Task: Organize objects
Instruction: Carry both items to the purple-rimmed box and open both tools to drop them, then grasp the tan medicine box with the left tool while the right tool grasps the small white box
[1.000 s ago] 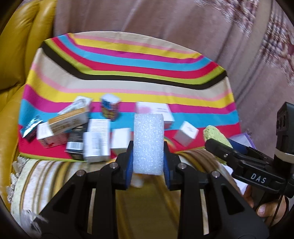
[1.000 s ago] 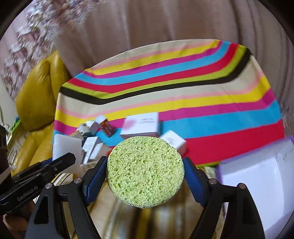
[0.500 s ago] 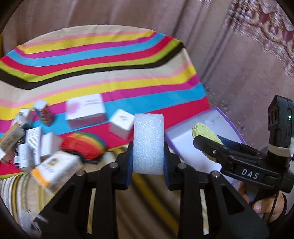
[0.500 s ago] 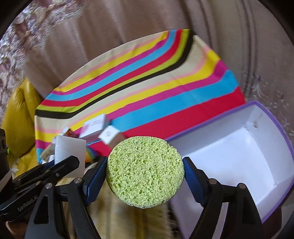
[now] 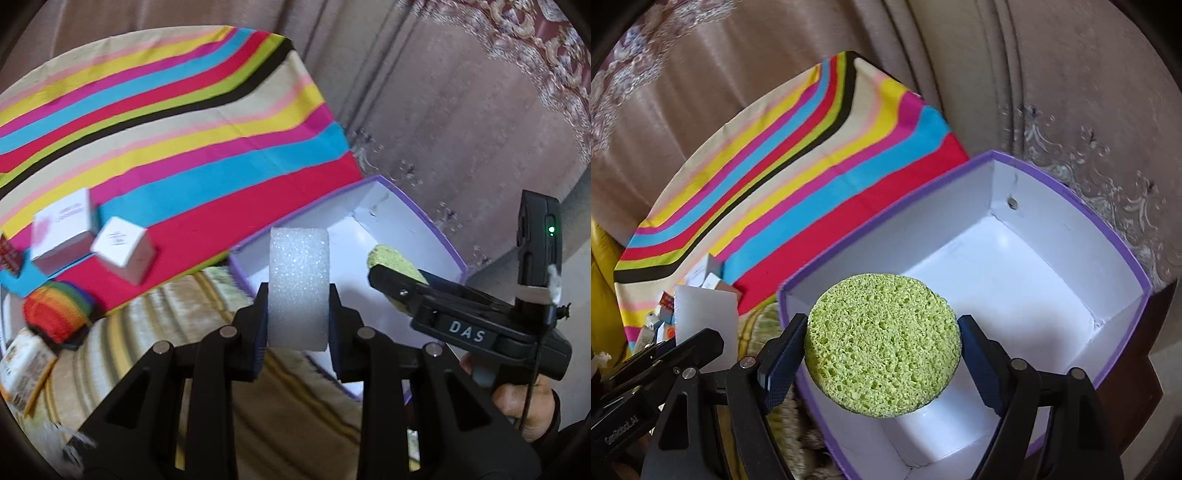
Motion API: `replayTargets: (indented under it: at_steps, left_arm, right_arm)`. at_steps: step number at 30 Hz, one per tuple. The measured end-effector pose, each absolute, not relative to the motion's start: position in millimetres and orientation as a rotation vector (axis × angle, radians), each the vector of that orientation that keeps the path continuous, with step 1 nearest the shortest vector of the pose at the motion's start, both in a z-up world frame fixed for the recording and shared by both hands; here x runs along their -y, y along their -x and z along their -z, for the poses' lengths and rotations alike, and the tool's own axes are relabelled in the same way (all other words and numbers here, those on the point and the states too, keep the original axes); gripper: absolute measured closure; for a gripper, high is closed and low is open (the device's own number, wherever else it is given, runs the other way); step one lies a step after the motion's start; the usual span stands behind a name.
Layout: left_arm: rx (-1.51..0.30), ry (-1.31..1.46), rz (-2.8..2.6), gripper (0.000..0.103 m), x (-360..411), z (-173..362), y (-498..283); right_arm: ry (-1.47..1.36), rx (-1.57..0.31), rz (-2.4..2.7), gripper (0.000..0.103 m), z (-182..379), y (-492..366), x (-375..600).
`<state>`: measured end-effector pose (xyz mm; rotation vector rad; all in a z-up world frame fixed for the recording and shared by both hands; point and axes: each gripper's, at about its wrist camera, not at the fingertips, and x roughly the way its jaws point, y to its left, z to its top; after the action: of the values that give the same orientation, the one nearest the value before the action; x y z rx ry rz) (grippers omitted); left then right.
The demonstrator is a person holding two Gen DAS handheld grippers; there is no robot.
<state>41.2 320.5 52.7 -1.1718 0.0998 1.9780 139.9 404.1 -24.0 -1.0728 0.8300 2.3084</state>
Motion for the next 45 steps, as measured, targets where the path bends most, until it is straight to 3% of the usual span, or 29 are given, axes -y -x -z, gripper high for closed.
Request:
replayTargets:
  at_steps: [2, 7, 21, 28, 35, 38, 45]
  left_arm:
    - [-0.100, 1.180, -1.948, 0.070, -326, -51, -41]
    - [-0.098, 1.176, -1.944, 0.044, -326, -50, -43]
    - [-0.035, 1.126, -2.097, 0.032, -285, -67, -39]
    - [-0.067, 1.128, -2.280, 0.023, -237, -83, -38]
    - [0.075, 1.182, -2.433, 0.017, -167, -87, -32]
    - [0.084, 1.113, -2.442, 0.014, -137, -88, -35]
    - [0.024, 1.083, -2.578, 0.010, -82, -84, -37]
  right_arm:
    - [1.054, -0.852, -2.296, 0.022, 27, -144, -407]
    - [0.994, -0.927, -2.291, 0.018, 30, -154, -416]
    - [1.085, -0.879, -2.423, 0.017, 17, -133, -389]
    - [1.154, -0.669, -2.481, 0.017, 1, -115, -358]
    - [1.165, -0.399, -2.566, 0.017, -22, -92, -311]
    - [1.122, -0.221, -2.599, 0.015, -35, -83, -284]
    - [1.052, -0.018, -2.695, 0.007, -47, -64, -246]
